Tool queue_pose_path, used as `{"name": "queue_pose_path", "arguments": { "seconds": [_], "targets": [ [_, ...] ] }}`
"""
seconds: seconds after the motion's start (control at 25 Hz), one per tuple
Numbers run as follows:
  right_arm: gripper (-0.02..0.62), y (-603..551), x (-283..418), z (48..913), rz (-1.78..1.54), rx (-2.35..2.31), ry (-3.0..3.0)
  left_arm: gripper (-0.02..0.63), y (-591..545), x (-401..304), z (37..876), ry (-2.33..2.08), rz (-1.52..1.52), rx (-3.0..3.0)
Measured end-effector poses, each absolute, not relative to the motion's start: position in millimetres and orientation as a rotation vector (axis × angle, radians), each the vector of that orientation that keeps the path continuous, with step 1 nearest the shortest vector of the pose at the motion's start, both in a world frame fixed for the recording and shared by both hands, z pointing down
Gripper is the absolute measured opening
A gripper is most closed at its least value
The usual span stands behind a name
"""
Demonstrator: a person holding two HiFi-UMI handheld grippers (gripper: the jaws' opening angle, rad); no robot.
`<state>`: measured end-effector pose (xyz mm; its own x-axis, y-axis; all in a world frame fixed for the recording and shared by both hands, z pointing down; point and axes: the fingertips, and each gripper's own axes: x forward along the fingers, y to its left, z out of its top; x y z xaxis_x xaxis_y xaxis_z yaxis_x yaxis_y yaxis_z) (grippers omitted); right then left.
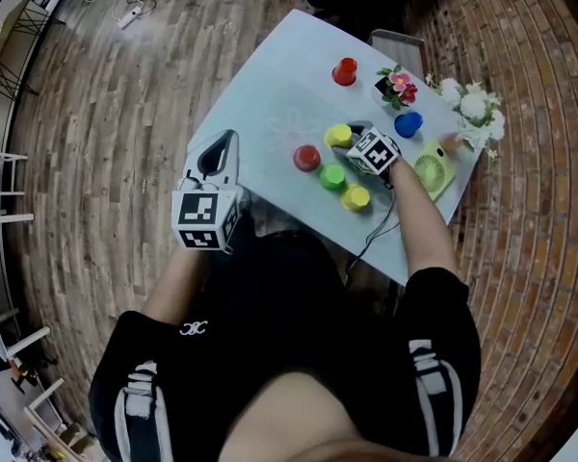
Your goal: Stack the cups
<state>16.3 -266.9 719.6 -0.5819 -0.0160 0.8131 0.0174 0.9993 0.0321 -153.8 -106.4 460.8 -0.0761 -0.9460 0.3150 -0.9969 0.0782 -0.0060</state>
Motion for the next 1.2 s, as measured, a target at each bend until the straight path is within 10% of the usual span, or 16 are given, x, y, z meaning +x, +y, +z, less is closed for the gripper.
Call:
{"name": "queue_pose_path", "arguments": {
  "seconds": [1.2],
  "targets": [
    [0.264, -217.5, 4.7, 581.3, -0.199, -0.017, -2.364, 0.003, -110.9, -145.8, 453.7, -2.036, 0.274, 2.101]
  ]
}}
